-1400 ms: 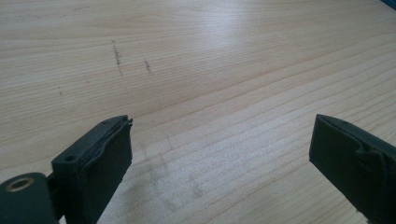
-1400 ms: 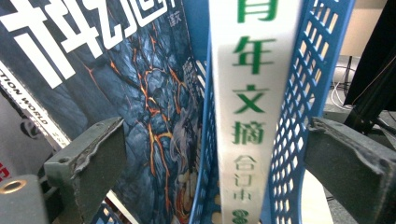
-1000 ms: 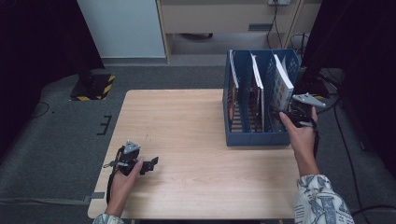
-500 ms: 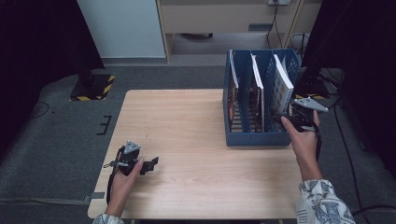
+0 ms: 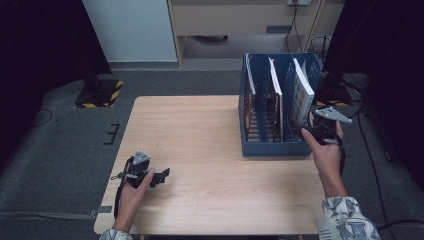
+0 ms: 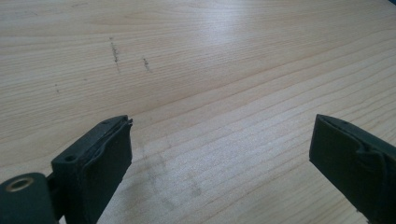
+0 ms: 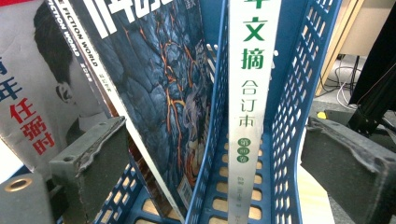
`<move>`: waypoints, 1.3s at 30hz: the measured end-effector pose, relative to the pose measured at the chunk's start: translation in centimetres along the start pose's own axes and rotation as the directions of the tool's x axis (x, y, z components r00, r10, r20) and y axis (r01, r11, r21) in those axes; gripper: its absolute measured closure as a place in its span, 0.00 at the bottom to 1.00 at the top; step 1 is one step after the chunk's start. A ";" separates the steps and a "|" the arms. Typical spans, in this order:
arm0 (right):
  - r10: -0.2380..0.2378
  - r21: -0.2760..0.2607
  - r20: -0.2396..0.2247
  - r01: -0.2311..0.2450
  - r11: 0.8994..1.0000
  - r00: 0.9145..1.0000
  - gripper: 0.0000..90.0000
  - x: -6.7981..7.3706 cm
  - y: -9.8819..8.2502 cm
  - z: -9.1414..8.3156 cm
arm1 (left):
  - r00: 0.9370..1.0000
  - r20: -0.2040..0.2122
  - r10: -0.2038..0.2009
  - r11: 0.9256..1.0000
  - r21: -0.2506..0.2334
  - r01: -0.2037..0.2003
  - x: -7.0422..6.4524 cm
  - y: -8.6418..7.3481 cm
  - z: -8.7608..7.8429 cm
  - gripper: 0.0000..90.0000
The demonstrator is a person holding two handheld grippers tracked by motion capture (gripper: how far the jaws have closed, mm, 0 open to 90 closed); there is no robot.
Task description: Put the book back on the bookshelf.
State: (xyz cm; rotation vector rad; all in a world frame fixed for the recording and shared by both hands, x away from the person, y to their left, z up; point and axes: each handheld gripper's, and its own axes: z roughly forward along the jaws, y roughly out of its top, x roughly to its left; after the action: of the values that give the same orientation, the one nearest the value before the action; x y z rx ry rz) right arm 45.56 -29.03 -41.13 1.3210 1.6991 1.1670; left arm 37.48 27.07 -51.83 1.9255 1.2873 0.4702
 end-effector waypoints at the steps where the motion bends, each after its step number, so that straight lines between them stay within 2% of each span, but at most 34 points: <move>1: -0.002 0.000 0.000 0.002 1.000 1.000 0.09 0.0 0.0 -0.1 | 1.000 0.000 0.001 1.000 -0.001 -0.001 0.0 0.0 0.0 0.06; 20: -0.042 0.025 -0.042 0.043 0.999 0.998 0.08 1.2 -0.8 -1.4 | 1.000 0.003 0.005 1.000 0.006 -0.005 -0.1 0.0 0.1 0.06; 24: -0.038 0.024 -0.049 0.039 0.999 0.998 0.08 1.3 -1.0 -1.7 | 1.000 0.004 0.006 1.000 0.008 -0.006 -0.1 0.0 0.1 0.06; 39: -0.075 0.049 -0.085 0.080 0.996 0.994 0.06 2.4 -2.0 -2.5 | 1.000 0.004 0.007 1.000 0.013 -0.007 -0.1 -0.1 0.2 0.06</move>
State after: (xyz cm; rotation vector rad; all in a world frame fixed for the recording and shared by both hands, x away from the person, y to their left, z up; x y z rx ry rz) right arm 42.00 -27.47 -42.06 1.2413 1.8351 1.1543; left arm 37.52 26.90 -52.00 1.9417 1.2847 0.4628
